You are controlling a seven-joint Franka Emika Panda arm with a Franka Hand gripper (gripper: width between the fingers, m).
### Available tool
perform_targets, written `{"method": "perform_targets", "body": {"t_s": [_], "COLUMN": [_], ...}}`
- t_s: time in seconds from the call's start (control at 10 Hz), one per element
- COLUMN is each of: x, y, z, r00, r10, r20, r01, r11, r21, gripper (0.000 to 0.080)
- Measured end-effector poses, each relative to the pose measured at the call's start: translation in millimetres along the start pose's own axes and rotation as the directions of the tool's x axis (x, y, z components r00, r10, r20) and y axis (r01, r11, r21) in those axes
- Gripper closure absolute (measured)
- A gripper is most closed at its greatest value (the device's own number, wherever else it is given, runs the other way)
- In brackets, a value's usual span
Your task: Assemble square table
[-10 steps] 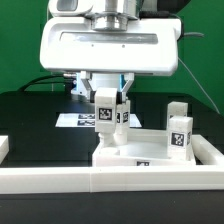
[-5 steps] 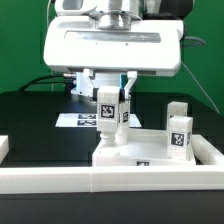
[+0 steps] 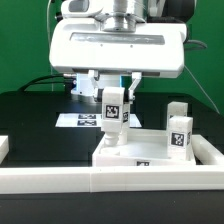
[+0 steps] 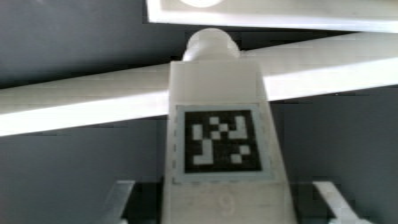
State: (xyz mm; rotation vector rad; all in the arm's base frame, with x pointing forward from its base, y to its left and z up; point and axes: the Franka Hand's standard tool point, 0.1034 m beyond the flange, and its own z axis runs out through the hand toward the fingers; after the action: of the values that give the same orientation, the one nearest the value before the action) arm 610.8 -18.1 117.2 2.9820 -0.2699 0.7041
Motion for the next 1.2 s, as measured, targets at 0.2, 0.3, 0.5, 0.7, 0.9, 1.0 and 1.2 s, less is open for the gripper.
{"method": "perform_targets", "body": {"t_s": [0.2, 0.3, 0.5, 0.7, 0.9, 1.0, 1.2], "x": [5.3, 3.8, -1.4, -13.8, -12.4, -4.9, -4.6], "y": [13.4, 13.8, 12.0, 8.2, 8.9, 19.3, 20.7], "z": [-3.2, -1.9, 1.6, 1.8, -1.6, -7.3, -6.8], "r00": [0.991, 0.977, 0.982, 0.984, 0.985, 0.985, 0.987], "r10": [-0.062, -0.077, -0.074, -0.068, -0.06, -0.037, -0.023], "r20": [-0.119, -0.197, -0.172, -0.162, -0.161, -0.169, -0.157], "r01": [0.059, 0.068, 0.067, 0.062, 0.056, 0.034, 0.021], "r11": [0.998, 0.996, 0.997, 0.997, 0.998, 0.999, 1.0], "r21": [-0.031, -0.049, -0.045, -0.038, -0.033, -0.026, -0.016], "gripper": [0.0509, 0.0509, 0.0509, 0.0509, 0.0509, 0.0509, 0.0509]}}
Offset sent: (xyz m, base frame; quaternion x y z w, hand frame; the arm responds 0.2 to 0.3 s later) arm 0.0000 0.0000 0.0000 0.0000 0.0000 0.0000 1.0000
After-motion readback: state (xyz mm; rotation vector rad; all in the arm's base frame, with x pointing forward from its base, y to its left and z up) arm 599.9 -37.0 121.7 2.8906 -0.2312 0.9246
